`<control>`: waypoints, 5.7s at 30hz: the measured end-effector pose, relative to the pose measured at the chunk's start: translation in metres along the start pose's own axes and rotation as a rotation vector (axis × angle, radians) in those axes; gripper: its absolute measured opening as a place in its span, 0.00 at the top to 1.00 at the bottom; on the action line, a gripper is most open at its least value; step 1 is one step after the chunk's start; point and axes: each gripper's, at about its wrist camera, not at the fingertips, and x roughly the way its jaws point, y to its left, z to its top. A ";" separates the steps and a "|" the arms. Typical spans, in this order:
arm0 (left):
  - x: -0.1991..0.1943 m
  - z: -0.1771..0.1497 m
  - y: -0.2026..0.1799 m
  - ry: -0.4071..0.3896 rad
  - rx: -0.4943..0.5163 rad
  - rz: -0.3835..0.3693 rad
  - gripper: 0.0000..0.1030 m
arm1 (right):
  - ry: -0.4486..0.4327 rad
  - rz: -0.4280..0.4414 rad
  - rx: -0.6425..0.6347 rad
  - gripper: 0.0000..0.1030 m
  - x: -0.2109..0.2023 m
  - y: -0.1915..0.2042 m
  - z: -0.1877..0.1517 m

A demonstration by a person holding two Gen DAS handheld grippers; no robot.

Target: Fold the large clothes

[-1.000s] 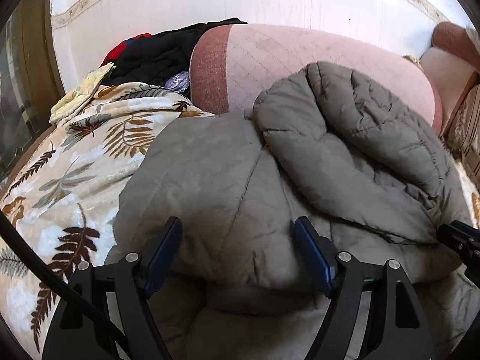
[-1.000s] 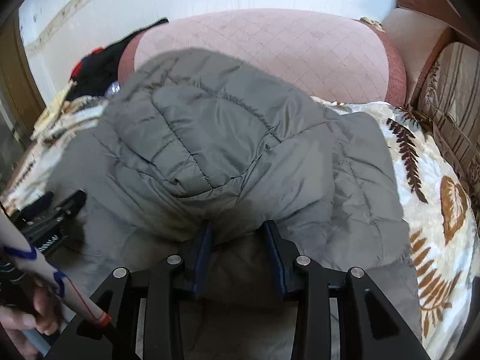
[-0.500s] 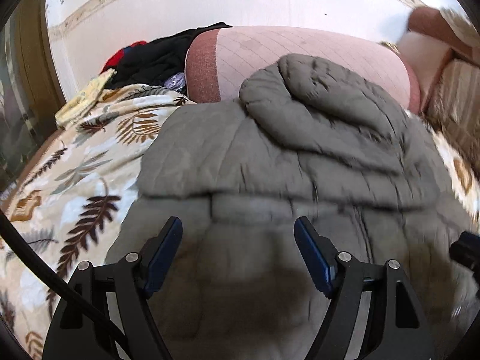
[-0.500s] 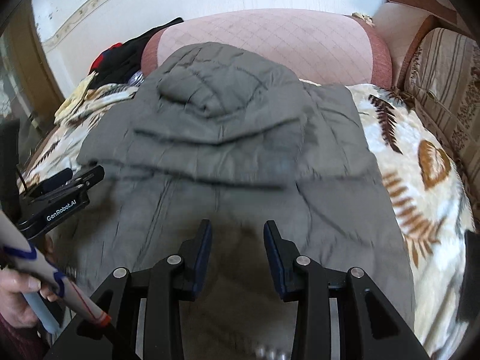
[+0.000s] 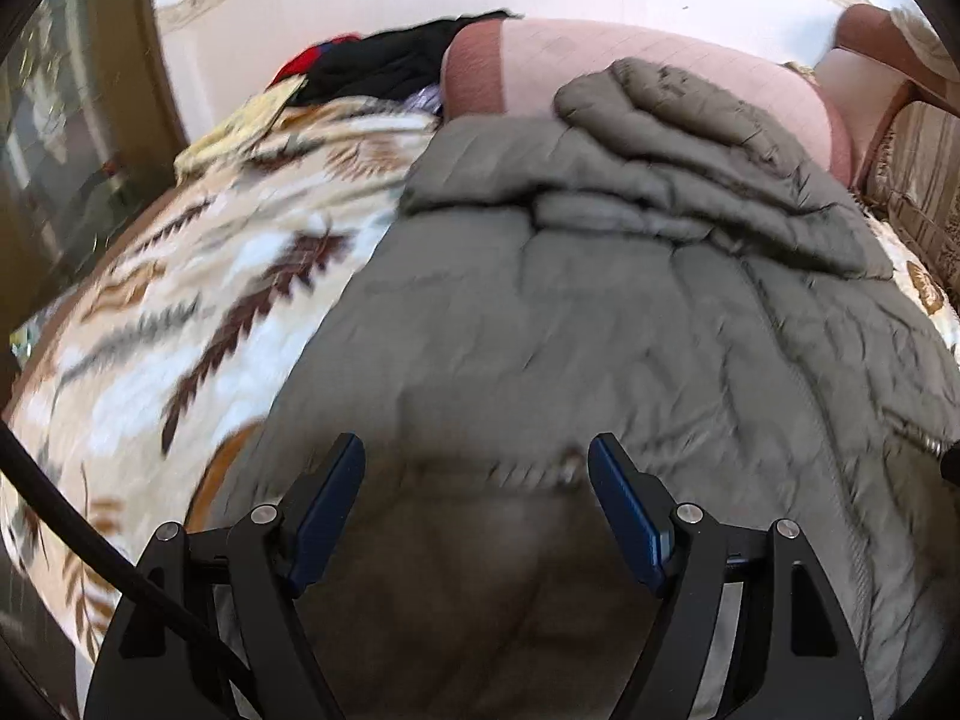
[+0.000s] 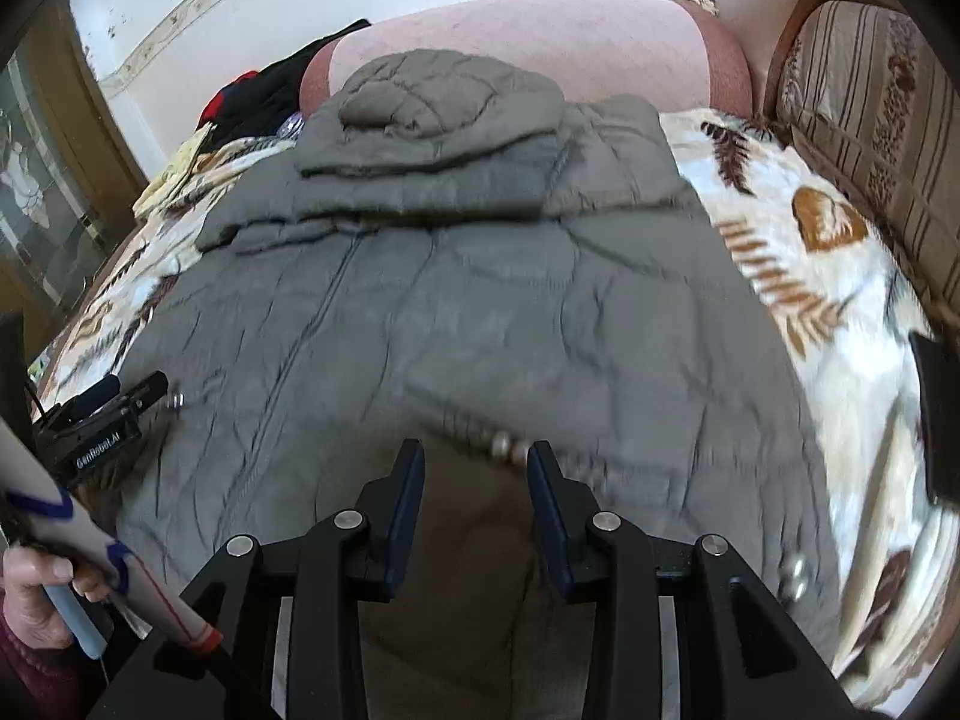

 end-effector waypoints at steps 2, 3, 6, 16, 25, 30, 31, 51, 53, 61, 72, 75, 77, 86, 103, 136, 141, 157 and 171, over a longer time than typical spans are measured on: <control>0.002 -0.009 0.004 0.026 -0.013 0.000 0.26 | 0.003 -0.009 -0.018 0.62 -0.001 0.000 -0.013; 0.001 -0.013 0.004 0.026 -0.006 0.011 0.26 | 0.002 -0.013 -0.024 0.62 -0.002 0.000 -0.017; 0.001 -0.021 -0.002 0.008 0.044 0.053 0.26 | -0.005 -0.024 -0.037 0.62 -0.002 -0.003 -0.031; 0.002 -0.027 -0.005 -0.026 0.055 0.098 0.22 | -0.094 -0.028 -0.094 0.61 -0.002 -0.006 -0.064; 0.000 -0.032 -0.008 -0.050 0.051 0.123 0.21 | -0.129 -0.026 -0.099 0.59 -0.001 -0.006 -0.068; -0.003 -0.034 -0.006 -0.052 0.036 0.114 0.21 | -0.148 -0.028 -0.109 0.59 -0.001 -0.005 -0.071; -0.004 -0.034 -0.005 -0.052 0.033 0.112 0.21 | -0.149 -0.027 -0.111 0.59 -0.001 -0.006 -0.071; -0.048 -0.047 0.095 -0.094 -0.312 0.221 0.22 | -0.285 -0.119 0.092 0.43 -0.069 -0.071 -0.063; -0.040 -0.049 0.102 -0.050 -0.349 0.215 0.22 | -0.281 -0.148 0.174 0.43 -0.072 -0.092 -0.064; -0.028 -0.054 0.100 0.011 -0.382 0.160 0.22 | -0.182 -0.118 0.404 0.40 -0.058 -0.139 -0.074; -0.030 -0.059 0.087 0.011 -0.346 0.112 0.22 | -0.155 -0.099 0.322 0.35 -0.048 -0.113 -0.076; -0.031 -0.059 0.087 0.010 -0.343 0.109 0.22 | -0.149 -0.091 0.342 0.35 -0.047 -0.117 -0.076; -0.031 -0.059 0.087 0.010 -0.344 0.107 0.22 | -0.146 -0.092 0.341 0.35 -0.047 -0.116 -0.077; -0.032 -0.059 0.086 0.006 -0.337 0.112 0.22 | -0.138 -0.088 0.348 0.34 -0.046 -0.116 -0.078; -0.038 -0.062 0.091 0.006 -0.357 0.101 0.22 | -0.139 -0.069 0.388 0.34 -0.051 -0.123 -0.084; -0.041 -0.081 0.121 0.039 -0.552 -0.036 0.22 | -0.132 0.065 0.479 0.31 -0.055 -0.130 -0.099; -0.039 -0.083 0.126 0.041 -0.593 -0.081 0.22 | -0.133 0.088 0.492 0.31 -0.053 -0.132 -0.100; -0.065 -0.080 0.053 -0.053 -0.282 -0.086 0.38 | -0.113 0.210 0.392 0.58 -0.052 -0.094 -0.104; -0.041 -0.083 0.047 0.028 -0.238 -0.003 0.34 | -0.080 0.105 0.304 0.54 -0.036 -0.086 -0.103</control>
